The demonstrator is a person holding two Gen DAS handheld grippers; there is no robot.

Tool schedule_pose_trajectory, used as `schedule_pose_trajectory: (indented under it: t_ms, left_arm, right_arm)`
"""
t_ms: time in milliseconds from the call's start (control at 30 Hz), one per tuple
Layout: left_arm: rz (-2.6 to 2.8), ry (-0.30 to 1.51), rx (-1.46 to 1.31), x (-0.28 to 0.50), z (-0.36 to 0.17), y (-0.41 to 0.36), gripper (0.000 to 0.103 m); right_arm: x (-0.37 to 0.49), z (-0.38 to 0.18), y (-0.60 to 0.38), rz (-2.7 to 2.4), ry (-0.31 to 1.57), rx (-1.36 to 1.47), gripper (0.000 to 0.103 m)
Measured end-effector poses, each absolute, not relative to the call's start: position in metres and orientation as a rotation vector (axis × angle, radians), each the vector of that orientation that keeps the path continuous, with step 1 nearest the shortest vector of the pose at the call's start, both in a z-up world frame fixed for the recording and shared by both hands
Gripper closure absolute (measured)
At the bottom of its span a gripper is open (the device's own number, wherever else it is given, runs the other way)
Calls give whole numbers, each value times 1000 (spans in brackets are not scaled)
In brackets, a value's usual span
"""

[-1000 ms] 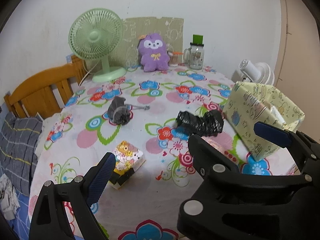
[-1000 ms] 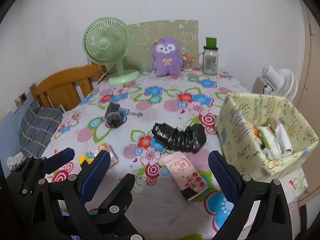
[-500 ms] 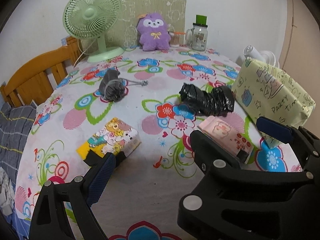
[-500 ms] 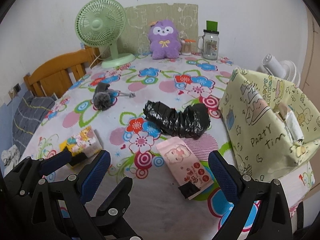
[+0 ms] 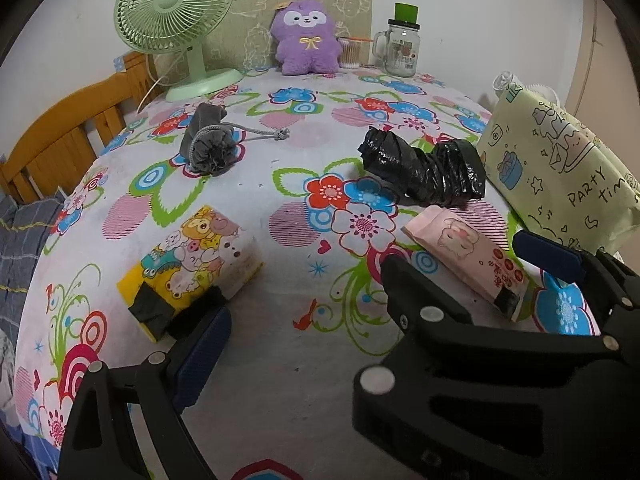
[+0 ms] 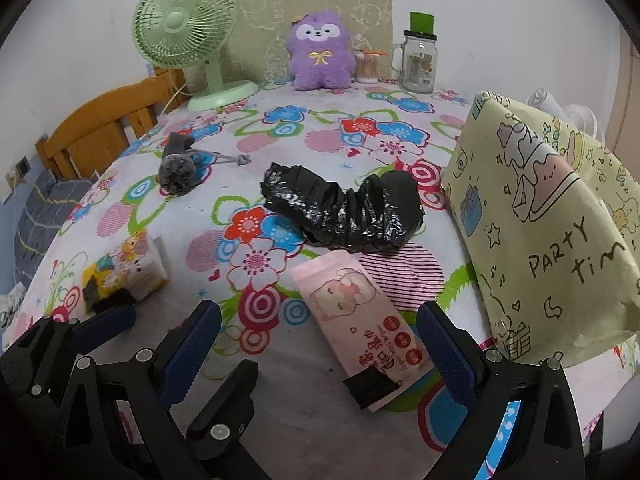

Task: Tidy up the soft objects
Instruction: 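Grasp the pink wipes pack with the right gripper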

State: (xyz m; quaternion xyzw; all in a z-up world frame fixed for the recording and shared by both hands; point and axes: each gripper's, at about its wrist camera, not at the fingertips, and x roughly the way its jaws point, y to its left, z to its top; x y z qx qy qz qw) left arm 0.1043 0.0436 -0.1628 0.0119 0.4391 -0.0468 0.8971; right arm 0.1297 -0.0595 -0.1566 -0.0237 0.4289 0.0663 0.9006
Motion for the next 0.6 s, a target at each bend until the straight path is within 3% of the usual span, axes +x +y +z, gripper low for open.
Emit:
schedule_pose_trajectory:
  t_ms: [267, 400, 500, 600]
  left_arm:
    - [-95, 909, 32, 110, -163, 38, 8]
    - [-94, 907, 34, 110, -164, 39, 7]
    - [-92, 904, 38, 109, -164, 38, 7]
    - [-84, 908, 54, 108, -163, 37, 8]
  right_arm:
    - [140, -164, -67, 141, 919, -18, 7]
    - [139, -163, -66, 130, 916, -36, 25]
    - [138, -161, -65, 137, 912, -48, 56]
    - [136, -160, -65, 148, 918, -51, 60]
